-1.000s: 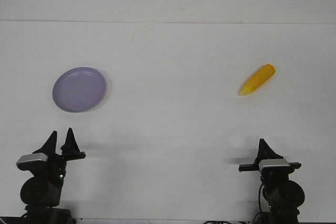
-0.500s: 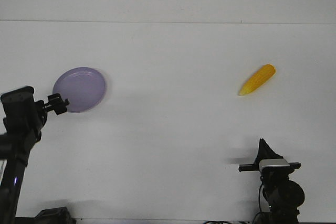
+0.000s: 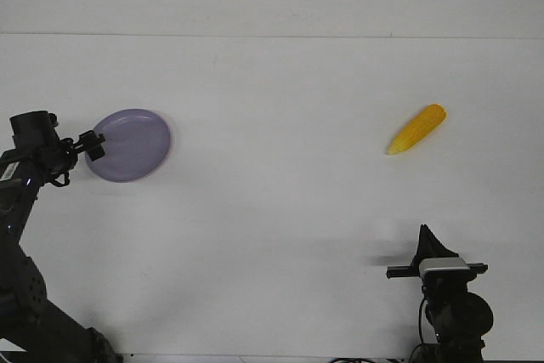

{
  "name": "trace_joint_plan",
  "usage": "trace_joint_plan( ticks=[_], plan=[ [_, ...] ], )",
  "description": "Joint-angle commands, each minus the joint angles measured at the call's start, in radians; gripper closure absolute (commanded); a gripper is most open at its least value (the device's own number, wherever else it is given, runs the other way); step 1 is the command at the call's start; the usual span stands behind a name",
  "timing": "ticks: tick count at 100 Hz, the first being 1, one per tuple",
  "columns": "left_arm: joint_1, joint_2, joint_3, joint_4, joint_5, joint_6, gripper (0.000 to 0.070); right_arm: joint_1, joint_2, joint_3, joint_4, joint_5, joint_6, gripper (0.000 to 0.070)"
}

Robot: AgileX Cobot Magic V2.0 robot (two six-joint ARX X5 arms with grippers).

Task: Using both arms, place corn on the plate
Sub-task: 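Grip the lavender plate's rim with the left gripper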

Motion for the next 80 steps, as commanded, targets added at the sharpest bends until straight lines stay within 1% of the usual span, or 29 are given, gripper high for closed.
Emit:
trace_joint_plan(
  ticks=[1, 8, 17, 24, 28, 37, 45, 49, 64, 69, 80],
  plan=[
    [0.002, 0.036, 0.018, 0.021, 0.025, -0.003, 0.0237, -0.001, 0.0, -0.003, 0.013, -0.002, -0.001, 0.0685],
    [-0.006, 0.065, 0.018, 0.038, 0.044, -0.01, 0.0237, -0.001, 0.0, -0.003, 0.013, -0.001, -0.001, 0.0685],
    [-0.013, 0.096, 0.018, 0.047, 0.047, -0.017, 0.024, -0.001, 0.0, -0.003, 0.013, -0.002, -0.001, 0.0685],
    [-0.02, 0.111, 0.018, 0.05, 0.047, -0.017, 0.0269, -0.001, 0.0, -0.003, 0.013, -0.002, -0.001, 0.0685],
    [-0.024, 0.115, 0.018, 0.052, 0.047, -0.017, 0.0331, -0.001, 0.0, -0.003, 0.013, -0.002, -0.001, 0.0685],
    [-0.026, 0.12, 0.018, 0.06, 0.047, -0.017, 0.05, -0.001, 0.0, -0.003, 0.013, -0.002, -0.001, 0.0685],
    [-0.026, 0.119, 0.018, 0.069, 0.047, -0.019, 0.07, -0.001, 0.0, -0.003, 0.013, -0.002, -0.001, 0.0685],
    [-0.026, 0.117, 0.018, 0.069, 0.047, -0.021, 0.0689, -0.001, 0.0, -0.003, 0.013, -0.002, -0.001, 0.0685],
    [-0.026, 0.093, 0.018, 0.065, 0.054, -0.019, 0.0692, -0.001, 0.0, -0.003, 0.013, -0.002, -0.001, 0.0685],
    [-0.025, 0.071, 0.018, 0.064, 0.077, -0.019, 0.0693, -0.001, 0.0, -0.003, 0.013, -0.002, -0.001, 0.0685],
    [-0.025, -0.009, 0.018, 0.037, 0.167, -0.02, 0.0693, -0.001, 0.0, -0.003, 0.013, -0.002, -0.001, 0.0685]
  ],
)
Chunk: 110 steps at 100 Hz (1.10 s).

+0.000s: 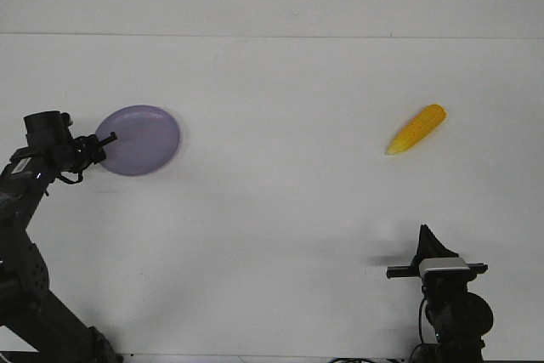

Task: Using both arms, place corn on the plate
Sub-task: 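Grip the lavender plate's rim with the left gripper, then drag the plate with the left gripper toward the robot, to the center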

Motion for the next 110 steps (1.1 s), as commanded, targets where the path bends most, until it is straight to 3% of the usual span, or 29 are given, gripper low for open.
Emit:
trace_joint_plan(
  ticks=[1, 13, 28, 49, 58, 67, 82, 97, 110],
  plan=[
    [0.001, -0.056, 0.016, -0.019, 0.055, 0.009, 0.0693, -0.001, 0.0, -0.003, 0.013, -0.002, -0.001, 0.0685],
    [-0.012, -0.188, 0.014, -0.115, 0.145, 0.01, 0.0693, -0.001, 0.0, -0.003, 0.013, -0.002, -0.001, 0.0685],
    [-0.095, -0.389, -0.039, -0.192, 0.167, 0.011, 0.0693, -0.001, 0.0, -0.003, 0.013, -0.002, -0.001, 0.0685],
    [-0.36, -0.639, -0.283, -0.157, 0.208, -0.061, 0.0694, -0.001, 0.0, -0.003, 0.013, -0.002, -0.001, 0.0685],
    [-0.515, -0.686, -0.386, -0.105, 0.206, -0.135, 0.0694, -0.001, 0.0, -0.003, 0.013, -0.002, -0.001, 0.0685],
    [-0.67, -0.69, -0.476, -0.016, 0.148, -0.214, 0.0693, -0.001, 0.0, -0.003, 0.013, -0.002, -0.001, 0.0685],
    [-0.869, -0.639, -0.553, 0.084, -0.018, -0.261, 0.0694, -0.001, 0.0, -0.003, 0.013, -0.002, -0.001, 0.0685],
    [-0.939, -0.565, -0.555, 0.124, -0.081, -0.261, 0.0694, -0.001, 0.0, -0.003, 0.013, -0.002, -0.001, 0.0685],
    [-0.942, -0.497, -0.555, 0.142, -0.083, -0.255, 0.0694, -0.001, 0.0, -0.003, 0.013, -0.002, -0.001, 0.0685]
  ],
)
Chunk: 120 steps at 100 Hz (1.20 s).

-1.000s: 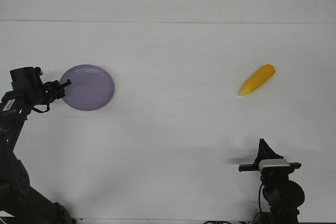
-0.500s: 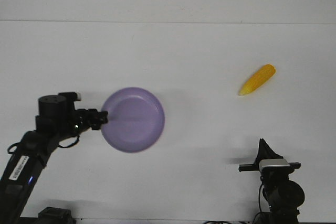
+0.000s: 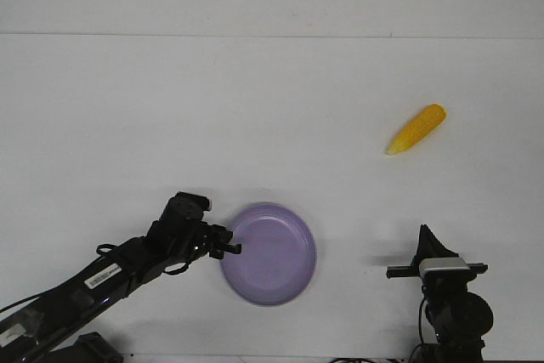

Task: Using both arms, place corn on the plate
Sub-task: 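Drag the plate with the left gripper toward the robot, to the center, then release the plate and pull the left gripper back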

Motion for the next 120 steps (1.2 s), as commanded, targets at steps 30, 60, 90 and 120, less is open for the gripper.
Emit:
trace_joint_plan(
  ticks=[30, 60, 90, 120],
  plan=[
    [-0.006, 0.133, 0.013, 0.033, -0.035, 0.02, 0.0613, -0.001, 0.0, -0.003, 0.012, -0.002, -0.001, 0.0685],
    [0.002, 0.122, 0.016, 0.034, -0.057, 0.047, 0.0195, -0.001, 0.0, -0.003, 0.012, -0.002, -0.001, 0.0685],
    [0.064, -0.259, 0.027, 0.022, -0.061, 0.122, 0.0197, 0.001, 0.0, -0.003, 0.089, -0.039, 0.293, 0.0685],
    [0.09, -0.648, 0.027, -0.215, -0.134, 0.141, 0.0202, 0.001, 0.0, -0.003, 0.262, -0.11, 0.358, 0.0686]
  ],
)
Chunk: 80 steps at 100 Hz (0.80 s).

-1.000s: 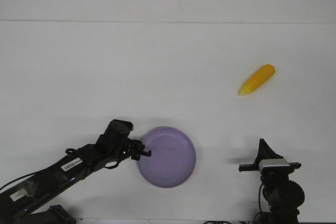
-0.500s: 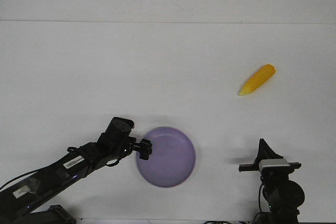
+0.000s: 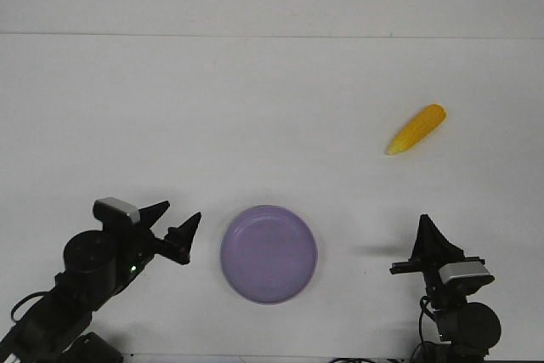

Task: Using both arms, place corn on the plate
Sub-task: 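Release the plate and pull the left gripper back, then reach the right gripper to the yellow corn cob and grasp it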

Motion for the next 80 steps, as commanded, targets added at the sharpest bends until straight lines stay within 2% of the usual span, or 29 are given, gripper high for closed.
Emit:
trace_joint_plan(
  ticks=[1, 7, 13, 22, 28, 32, 36, 37, 42, 45, 48, 57, 70, 80],
  plan=[
    [-0.003, -0.029, 0.013, -0.066, -0.008, 0.016, 0.0202, 0.0, 0.0, -0.003, 0.039, 0.0, 0.041, 0.0687],
    [-0.003, -0.066, 0.013, -0.12, -0.008, 0.016, 0.0202, 0.0, 0.0, -0.002, 0.106, 0.01, 0.064, 0.0694],
    [-0.004, -0.098, 0.013, -0.163, -0.009, 0.016, 0.0202, 0.0, 0.0, 0.019, 0.14, 0.038, 0.126, 0.0697],
    [-0.003, -0.132, 0.013, -0.204, -0.013, 0.017, 0.0202, 0.001, 0.041, 0.127, 0.015, 0.166, 0.168, 0.0698],
    [-0.004, -0.146, 0.013, -0.22, -0.023, 0.016, 0.0202, 0.0, 0.117, 0.219, -0.064, 0.196, 0.14, 0.0683],
    [-0.004, -0.151, 0.013, -0.227, -0.028, 0.017, 0.0202, 0.0, 0.19, 0.283, -0.096, 0.195, 0.105, 0.0619],
    [-0.004, -0.153, 0.013, -0.23, -0.029, 0.017, 0.0202, 0.0, 0.278, 0.351, -0.124, 0.195, 0.079, 0.0517],
    [-0.004, -0.153, 0.013, -0.23, -0.029, 0.017, 0.0202, 0.0, 0.298, 0.367, -0.132, 0.195, 0.07, 0.0468],
    [-0.004, -0.153, 0.013, -0.23, -0.029, 0.017, 0.0202, 0.0, 0.413, 0.454, -0.175, 0.195, 0.053, 0.0318],
    [-0.004, -0.153, 0.013, -0.23, -0.031, 0.017, 0.0202, 0.0, 0.487, 0.509, -0.204, 0.193, 0.048, 0.0256],
    [-0.004, -0.153, 0.013, -0.229, -0.033, 0.017, 0.0202, 0.0, 0.564, 0.565, -0.236, 0.19, 0.048, 0.023],
    [-0.004, -0.151, 0.013, -0.23, -0.048, 0.02, 0.0202, -0.001, 0.807, 0.739, -0.352, 0.191, 0.05, 0.0217],
    [-0.004, -0.151, 0.013, -0.232, -0.053, 0.021, 0.0202, -0.02, 1.156, 0.988, -0.502, 0.195, 0.071, 0.0038],
    [-0.004, -0.151, 0.013, -0.24, -0.054, 0.021, 0.0202, -0.035, 1.399, 1.174, -0.599, 0.187, 0.077, 0.0028]
  ],
)
